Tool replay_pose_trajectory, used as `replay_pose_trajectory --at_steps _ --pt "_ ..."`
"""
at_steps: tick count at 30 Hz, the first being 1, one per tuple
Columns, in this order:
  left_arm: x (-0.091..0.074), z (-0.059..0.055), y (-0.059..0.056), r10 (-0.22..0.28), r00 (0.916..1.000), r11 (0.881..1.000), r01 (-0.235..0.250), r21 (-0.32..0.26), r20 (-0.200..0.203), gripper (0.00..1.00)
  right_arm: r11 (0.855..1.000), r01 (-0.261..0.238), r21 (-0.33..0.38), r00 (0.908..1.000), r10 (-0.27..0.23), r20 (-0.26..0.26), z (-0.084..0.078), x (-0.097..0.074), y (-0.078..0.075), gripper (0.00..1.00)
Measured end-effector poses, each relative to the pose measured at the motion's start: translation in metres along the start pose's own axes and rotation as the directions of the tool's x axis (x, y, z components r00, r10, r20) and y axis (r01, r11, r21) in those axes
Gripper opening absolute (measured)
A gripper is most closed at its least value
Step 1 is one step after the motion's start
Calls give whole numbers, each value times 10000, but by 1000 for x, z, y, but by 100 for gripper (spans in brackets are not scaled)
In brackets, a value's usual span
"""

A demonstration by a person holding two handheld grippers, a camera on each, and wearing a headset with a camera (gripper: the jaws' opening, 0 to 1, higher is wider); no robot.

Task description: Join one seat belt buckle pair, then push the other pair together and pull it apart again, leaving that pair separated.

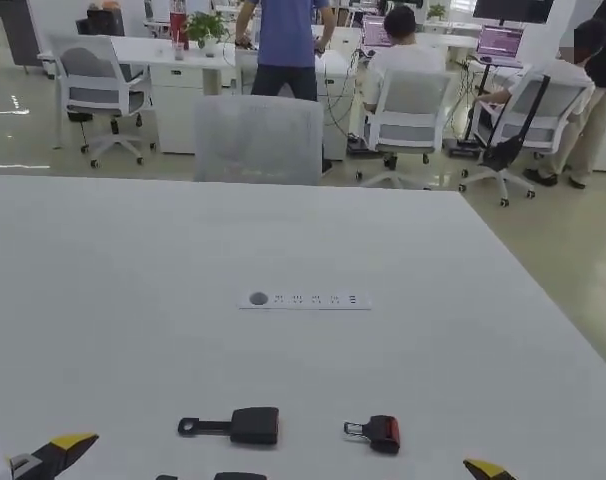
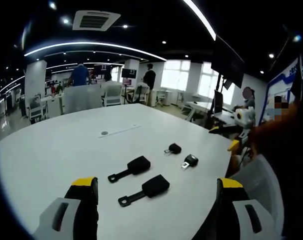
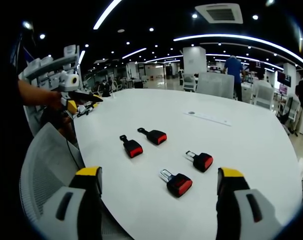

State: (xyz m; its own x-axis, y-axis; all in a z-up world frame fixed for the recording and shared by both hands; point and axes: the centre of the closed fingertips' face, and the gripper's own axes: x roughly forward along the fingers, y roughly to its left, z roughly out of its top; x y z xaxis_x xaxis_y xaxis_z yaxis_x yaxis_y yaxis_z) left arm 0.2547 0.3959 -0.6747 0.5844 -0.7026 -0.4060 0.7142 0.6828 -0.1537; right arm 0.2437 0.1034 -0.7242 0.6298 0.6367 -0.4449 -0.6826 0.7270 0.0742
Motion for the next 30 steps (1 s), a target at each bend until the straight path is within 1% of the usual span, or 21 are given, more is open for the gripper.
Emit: replay_pose_trajectory --at_steps 4,15,26,30 --pt "0 0 0 13 10000 10000 -13 -4 -10 100 10000 12 37 10000 -12 18 0 0 0 97" --pt "4 2 2 -22 10000 10000 22 42 -4 100 10000 -14 -10 9998 14 178 9 5 -2 97" --pt "10 2 6 -82 10000 10000 82 50 -54 100 9999 -120 97 9999 119 80 6 10 -3 97" --pt "13 2 8 -97 9999 10000 97 21 -77 100 9998 -179 67 9997 178 136 12 12 -4 97"
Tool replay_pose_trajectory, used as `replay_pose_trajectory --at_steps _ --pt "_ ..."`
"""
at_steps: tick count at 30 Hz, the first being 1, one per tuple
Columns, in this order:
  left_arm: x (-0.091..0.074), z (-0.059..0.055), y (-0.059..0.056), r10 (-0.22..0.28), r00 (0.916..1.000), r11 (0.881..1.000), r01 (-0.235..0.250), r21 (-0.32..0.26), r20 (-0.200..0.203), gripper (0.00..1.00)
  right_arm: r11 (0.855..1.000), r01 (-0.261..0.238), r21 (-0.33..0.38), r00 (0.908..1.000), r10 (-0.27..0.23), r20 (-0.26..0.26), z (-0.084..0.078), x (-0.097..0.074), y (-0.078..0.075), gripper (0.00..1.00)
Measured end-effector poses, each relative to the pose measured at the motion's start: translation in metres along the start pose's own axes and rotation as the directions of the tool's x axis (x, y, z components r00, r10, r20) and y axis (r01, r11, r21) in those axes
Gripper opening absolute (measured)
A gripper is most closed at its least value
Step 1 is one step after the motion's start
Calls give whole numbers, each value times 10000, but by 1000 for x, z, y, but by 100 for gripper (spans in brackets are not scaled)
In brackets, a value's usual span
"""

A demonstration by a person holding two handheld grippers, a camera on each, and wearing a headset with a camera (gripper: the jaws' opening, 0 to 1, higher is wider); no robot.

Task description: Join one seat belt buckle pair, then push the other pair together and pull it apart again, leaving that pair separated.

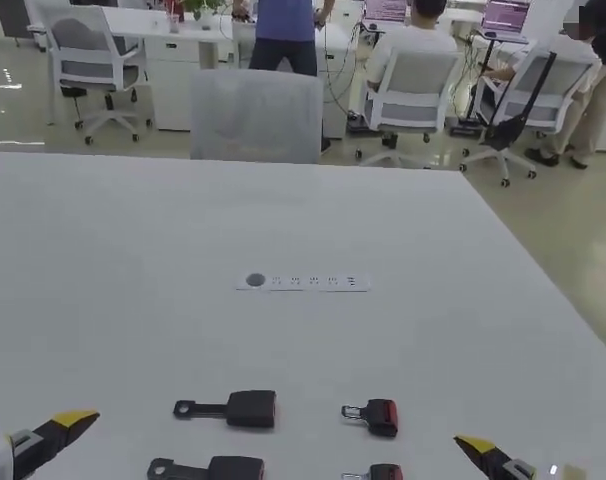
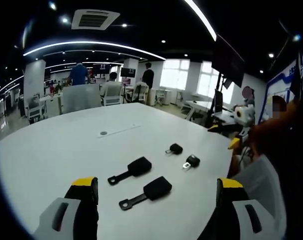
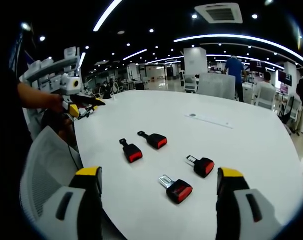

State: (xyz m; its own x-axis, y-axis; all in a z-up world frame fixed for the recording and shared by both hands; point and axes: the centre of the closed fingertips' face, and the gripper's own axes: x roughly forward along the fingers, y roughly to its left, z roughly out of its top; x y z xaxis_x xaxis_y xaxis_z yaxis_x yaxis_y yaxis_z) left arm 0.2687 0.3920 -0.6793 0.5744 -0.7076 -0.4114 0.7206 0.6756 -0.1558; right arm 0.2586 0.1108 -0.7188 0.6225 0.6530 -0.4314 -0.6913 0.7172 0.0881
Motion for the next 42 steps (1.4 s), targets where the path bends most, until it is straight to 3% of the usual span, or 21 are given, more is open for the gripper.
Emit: replay_pose_trajectory --at_steps 17,31,35,42 --pt "31 -2 6 -510 9985 9987 508 -90 -221 100 9996 -263 119 9992 267 -292 1 27 -13 97" --pt "63 -11 12 -1159 9904 9931 1169 89 -749 99 9968 -803 42 9913 803 -1044 -18 51 -27 96" --pt "75 -15 10 -1461 9844 9883 1497 305 -980 98 9926 -1209 -116 9822 1179 -1460 -26 57 -27 95" --pt "98 -30 6 -1982 9653 9756 2110 608 -1702 97 9735 -2230 -513 9465 2036 -2505 -50 65 -20 89"
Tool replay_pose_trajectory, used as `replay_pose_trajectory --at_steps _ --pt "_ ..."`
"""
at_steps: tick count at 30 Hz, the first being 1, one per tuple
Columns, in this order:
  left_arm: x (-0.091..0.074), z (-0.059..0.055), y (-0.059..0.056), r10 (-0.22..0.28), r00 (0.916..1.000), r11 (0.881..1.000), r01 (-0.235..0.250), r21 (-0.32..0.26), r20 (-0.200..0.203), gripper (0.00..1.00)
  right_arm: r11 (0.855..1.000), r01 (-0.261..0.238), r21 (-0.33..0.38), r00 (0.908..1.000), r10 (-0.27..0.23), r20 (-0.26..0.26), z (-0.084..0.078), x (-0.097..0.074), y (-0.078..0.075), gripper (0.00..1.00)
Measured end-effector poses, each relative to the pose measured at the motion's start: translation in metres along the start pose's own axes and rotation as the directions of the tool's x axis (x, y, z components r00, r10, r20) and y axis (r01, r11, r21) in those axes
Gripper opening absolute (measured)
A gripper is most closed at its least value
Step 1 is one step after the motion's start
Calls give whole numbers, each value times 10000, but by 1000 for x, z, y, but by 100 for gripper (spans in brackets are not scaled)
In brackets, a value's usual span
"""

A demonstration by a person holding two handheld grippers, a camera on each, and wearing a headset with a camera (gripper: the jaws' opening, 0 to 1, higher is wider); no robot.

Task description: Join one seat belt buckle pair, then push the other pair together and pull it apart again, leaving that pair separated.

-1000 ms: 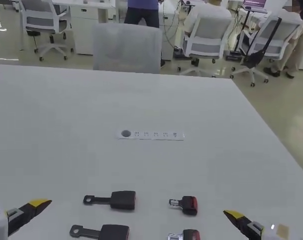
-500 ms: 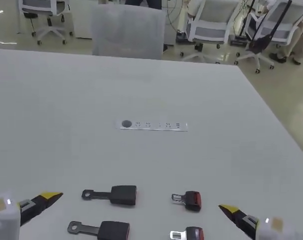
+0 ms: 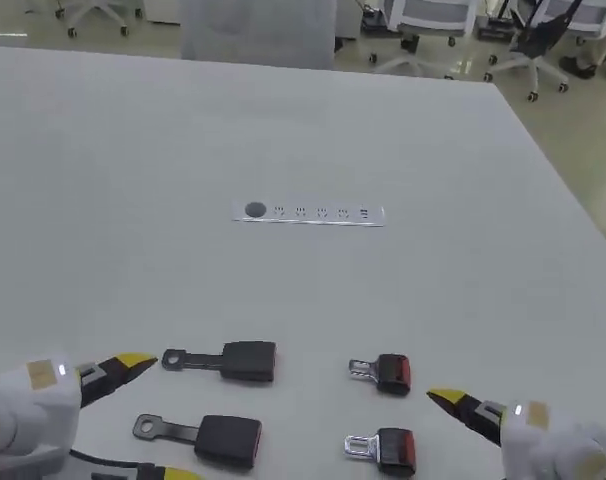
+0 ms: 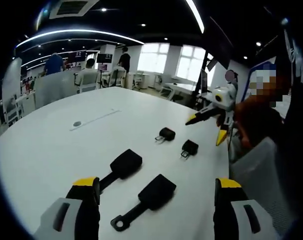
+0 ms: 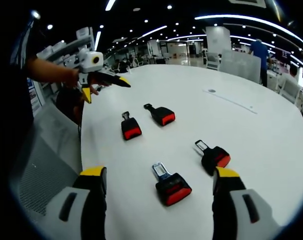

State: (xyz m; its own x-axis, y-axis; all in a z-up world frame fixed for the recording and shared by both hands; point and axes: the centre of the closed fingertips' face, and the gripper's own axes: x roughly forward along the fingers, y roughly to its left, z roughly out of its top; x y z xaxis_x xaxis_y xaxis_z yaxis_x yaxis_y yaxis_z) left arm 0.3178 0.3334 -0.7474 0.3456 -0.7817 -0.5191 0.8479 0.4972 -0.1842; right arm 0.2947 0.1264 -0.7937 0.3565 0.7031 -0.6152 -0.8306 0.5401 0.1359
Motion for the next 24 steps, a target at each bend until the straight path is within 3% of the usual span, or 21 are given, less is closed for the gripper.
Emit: replay_pose_trajectory --at_steps 5,12,14,16,20,24 --pt "15 -6 2 -418 9987 9990 422 147 -286 95 9993 -353 -78 9987 350 -378 -9 12 -3 88" --pt "34 -28 7 -1026 9886 9900 1123 858 -1101 90 9957 -865 -328 9918 829 -971 -19 23 -7 83" --pt "39 -33 5 -1257 9834 9848 1395 1030 -1307 87 9944 -1018 -285 9894 982 -1070 -21 25 -9 80" --pt "44 -44 6 -1395 9741 9790 1627 1229 -1778 86 9931 -1114 -374 9866 1060 -1238 -24 29 -10 80" --pt "53 -55 3 -1751 9565 9623 2164 1647 -2335 79 9868 -1533 -524 9760 1429 -1642 -33 34 -7 77" --pt "60 -61 6 -1831 9520 9562 2304 1805 -2455 74 9799 -1843 -759 9649 1657 -2036 -41 35 -7 74"
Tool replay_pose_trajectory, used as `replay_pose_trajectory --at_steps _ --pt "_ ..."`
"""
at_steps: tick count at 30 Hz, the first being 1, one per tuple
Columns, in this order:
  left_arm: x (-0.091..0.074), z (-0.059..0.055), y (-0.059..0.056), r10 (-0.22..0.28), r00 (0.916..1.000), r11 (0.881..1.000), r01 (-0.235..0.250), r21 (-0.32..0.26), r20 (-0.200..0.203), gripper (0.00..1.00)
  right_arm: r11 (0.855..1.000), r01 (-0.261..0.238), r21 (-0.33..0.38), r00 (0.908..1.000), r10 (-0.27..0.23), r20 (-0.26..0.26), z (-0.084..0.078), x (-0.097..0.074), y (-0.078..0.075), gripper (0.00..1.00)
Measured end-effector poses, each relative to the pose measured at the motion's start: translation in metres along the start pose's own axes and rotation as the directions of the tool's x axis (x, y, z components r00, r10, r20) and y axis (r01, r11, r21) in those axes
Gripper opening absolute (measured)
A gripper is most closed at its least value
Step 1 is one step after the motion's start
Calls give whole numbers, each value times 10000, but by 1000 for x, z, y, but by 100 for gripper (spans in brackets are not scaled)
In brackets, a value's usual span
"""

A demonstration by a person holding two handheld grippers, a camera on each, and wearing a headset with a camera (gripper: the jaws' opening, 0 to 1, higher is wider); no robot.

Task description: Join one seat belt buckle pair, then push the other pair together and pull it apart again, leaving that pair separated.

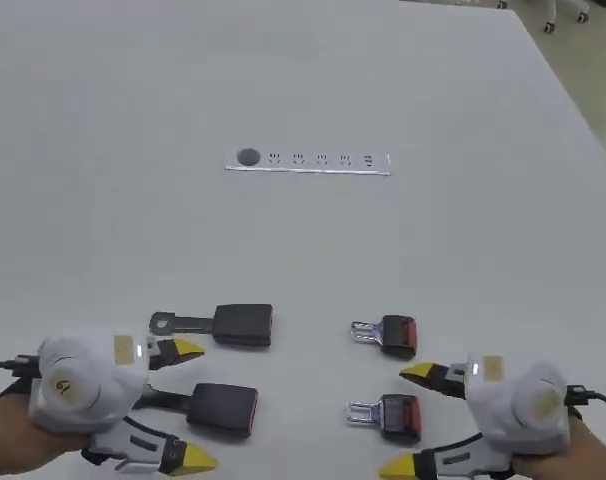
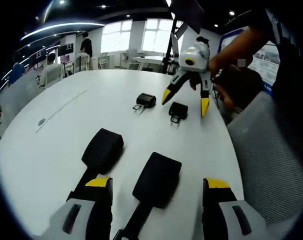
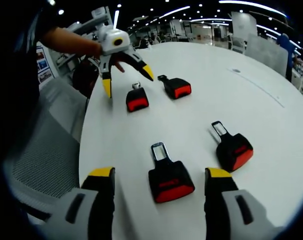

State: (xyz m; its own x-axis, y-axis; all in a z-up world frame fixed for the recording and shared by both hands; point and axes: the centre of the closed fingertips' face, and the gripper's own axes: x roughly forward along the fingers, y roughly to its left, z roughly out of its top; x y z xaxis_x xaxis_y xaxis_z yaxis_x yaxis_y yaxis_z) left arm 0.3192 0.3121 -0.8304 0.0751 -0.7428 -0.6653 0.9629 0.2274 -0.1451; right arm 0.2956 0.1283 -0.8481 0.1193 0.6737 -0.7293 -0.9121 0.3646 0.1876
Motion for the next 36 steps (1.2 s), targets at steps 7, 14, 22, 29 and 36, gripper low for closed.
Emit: replay_pose_trajectory --at_steps 7,14,22,29,36 --pt "8 -5 4 -208 9993 9983 225 543 -322 67 9985 -388 -382 9973 364 -631 -12 -1 -1 64" --pt "13 -11 3 -414 9964 9913 503 1220 -738 56 9962 -615 -620 9961 574 -668 -13 -1 -2 57" --pt "15 -25 -1 -591 9885 9779 853 1910 -1390 49 9862 -916 -1377 9919 782 -997 -18 -3 -2 50" --pt "16 -23 3 -420 9909 9731 696 2194 -1281 40 9780 -905 -1877 9919 717 -1044 -20 -4 -5 45" --pt "17 -21 4 -351 9923 9702 624 2343 -1186 35 9722 -806 -2199 9933 600 -985 -21 -4 -11 36"
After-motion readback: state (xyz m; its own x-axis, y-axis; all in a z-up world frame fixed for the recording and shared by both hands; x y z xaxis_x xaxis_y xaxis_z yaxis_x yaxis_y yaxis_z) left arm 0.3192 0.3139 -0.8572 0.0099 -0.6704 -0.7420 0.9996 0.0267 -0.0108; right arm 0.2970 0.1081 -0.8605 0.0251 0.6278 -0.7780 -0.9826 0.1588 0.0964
